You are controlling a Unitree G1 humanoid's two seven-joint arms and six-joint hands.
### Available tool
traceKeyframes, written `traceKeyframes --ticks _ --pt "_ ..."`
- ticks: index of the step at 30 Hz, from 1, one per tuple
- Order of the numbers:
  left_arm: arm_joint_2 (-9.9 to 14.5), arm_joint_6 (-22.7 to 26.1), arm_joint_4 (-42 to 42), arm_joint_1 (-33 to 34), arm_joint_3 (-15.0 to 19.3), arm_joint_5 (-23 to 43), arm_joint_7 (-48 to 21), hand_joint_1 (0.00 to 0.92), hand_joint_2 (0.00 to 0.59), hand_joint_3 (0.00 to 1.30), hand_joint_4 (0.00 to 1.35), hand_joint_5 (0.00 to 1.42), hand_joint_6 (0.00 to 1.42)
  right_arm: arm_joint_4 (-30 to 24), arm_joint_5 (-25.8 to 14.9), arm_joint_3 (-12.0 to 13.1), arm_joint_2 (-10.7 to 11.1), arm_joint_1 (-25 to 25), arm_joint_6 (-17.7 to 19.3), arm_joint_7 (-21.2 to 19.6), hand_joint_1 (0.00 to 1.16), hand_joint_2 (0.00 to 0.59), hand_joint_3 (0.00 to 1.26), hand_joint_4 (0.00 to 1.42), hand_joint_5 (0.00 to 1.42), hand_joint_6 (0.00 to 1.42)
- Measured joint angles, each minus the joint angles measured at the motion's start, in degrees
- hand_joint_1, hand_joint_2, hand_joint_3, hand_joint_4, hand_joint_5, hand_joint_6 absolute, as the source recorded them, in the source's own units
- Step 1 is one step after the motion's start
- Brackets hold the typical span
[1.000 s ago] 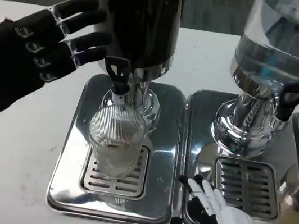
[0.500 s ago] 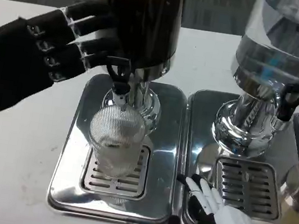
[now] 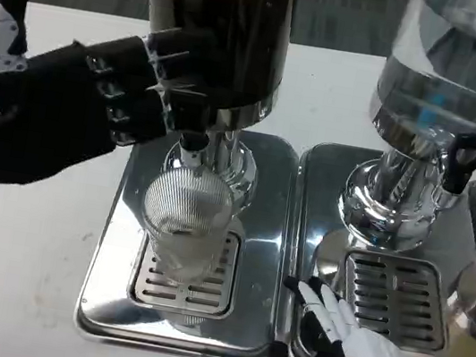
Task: Grasp the cup under the faucet to collect the drink, then remove the cup.
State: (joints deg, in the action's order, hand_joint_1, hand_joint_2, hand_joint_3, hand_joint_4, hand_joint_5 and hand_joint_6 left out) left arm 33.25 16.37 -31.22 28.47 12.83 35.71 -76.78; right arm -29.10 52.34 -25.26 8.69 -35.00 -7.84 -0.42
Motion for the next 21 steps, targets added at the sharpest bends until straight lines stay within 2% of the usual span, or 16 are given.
traceKeyframes --ticks 12,21 --pt "-0.87 -6.26 -0.29 1.6 -0.77 -3.91 -0.81 0.0 0.032 0.21 0.08 0.13 0.04 0.44 -0.63 -0.06 -0.07 -0.11 -0.14 -0.69 0.34 0.549 0.09 0.0 0.0 0.09" --pt "-0.98 -14.79 2.56 0.98 -0.63 -5.74 -0.15 0.0 0.03 0.25 0.11 0.14 0.01 0.56 -1.3 -0.07 -0.07 0.03 -0.15 -0.7 0.34 0.556 0.09 0.0 0.0 0.09"
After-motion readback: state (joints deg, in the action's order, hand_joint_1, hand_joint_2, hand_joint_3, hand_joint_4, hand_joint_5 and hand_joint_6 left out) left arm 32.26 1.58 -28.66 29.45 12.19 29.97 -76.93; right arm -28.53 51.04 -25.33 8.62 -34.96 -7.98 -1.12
